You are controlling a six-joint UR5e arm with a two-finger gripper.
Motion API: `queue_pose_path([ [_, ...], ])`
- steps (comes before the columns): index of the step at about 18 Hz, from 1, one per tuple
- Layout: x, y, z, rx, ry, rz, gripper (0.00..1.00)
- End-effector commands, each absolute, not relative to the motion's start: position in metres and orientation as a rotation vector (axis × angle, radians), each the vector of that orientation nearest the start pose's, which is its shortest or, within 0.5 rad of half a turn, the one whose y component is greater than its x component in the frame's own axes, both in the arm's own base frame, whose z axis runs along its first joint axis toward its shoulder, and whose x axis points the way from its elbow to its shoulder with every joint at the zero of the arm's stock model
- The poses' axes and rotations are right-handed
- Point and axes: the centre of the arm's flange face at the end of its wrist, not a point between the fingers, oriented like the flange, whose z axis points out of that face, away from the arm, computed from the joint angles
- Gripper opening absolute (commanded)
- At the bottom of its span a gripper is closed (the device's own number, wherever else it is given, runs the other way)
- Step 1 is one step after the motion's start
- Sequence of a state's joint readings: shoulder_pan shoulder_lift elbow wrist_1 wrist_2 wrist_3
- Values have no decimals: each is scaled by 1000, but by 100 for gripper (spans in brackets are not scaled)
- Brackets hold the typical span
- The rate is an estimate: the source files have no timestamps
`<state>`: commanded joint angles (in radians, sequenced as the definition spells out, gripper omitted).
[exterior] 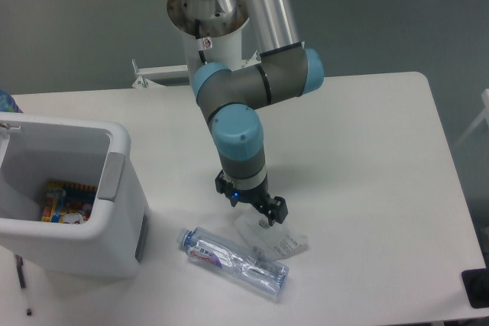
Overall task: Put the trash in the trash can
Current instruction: 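Close the gripper on the clear plastic wrapper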
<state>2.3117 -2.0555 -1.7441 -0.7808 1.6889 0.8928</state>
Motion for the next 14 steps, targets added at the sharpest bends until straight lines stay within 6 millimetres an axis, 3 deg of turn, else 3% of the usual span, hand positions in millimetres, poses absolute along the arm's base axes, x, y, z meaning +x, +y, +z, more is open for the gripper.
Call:
queue_pose_path([
  [2,-329,540,215,-3114,181,281,13],
  [4,-330,541,220,-3107,168,291,1],
  [10,-330,541,233,-3072,133,280,0],
  [14,-342,531,261,-2960,63,186,0],
])
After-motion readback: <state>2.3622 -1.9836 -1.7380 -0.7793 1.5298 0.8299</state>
